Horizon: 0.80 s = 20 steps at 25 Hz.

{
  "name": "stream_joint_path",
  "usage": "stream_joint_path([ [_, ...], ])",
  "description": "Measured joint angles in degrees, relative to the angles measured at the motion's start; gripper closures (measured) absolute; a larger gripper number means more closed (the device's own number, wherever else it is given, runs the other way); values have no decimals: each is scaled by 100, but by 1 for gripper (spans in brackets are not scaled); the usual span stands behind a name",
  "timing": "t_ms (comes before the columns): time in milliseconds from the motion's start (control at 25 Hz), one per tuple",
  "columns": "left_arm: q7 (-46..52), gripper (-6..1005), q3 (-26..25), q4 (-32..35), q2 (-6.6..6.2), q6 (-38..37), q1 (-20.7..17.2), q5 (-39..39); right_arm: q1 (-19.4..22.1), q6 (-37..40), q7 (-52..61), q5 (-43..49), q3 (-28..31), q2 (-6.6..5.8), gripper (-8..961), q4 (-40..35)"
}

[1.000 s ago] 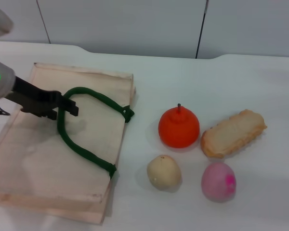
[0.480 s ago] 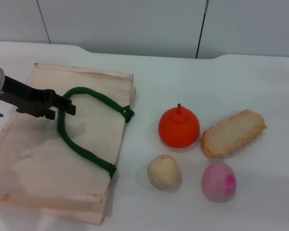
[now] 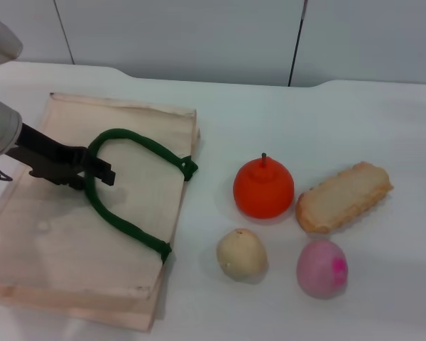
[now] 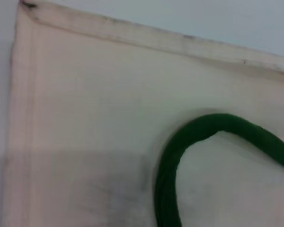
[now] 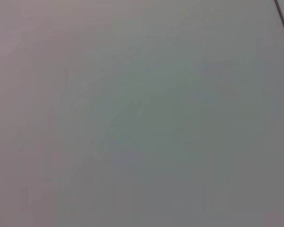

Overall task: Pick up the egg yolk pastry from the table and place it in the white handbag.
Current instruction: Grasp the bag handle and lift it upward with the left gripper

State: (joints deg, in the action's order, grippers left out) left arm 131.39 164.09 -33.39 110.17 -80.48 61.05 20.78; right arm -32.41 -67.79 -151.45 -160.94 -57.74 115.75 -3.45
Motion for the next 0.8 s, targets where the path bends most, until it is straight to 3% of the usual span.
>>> stream_joint_path([
  [320,-21,261,0,-180,-40,-196,-53,-63,-1,114,1,20,0,0,76,-32],
  [800,301,264,-2,592,-64,677,96,368,-58,94,8,26,9,6,75,-32],
])
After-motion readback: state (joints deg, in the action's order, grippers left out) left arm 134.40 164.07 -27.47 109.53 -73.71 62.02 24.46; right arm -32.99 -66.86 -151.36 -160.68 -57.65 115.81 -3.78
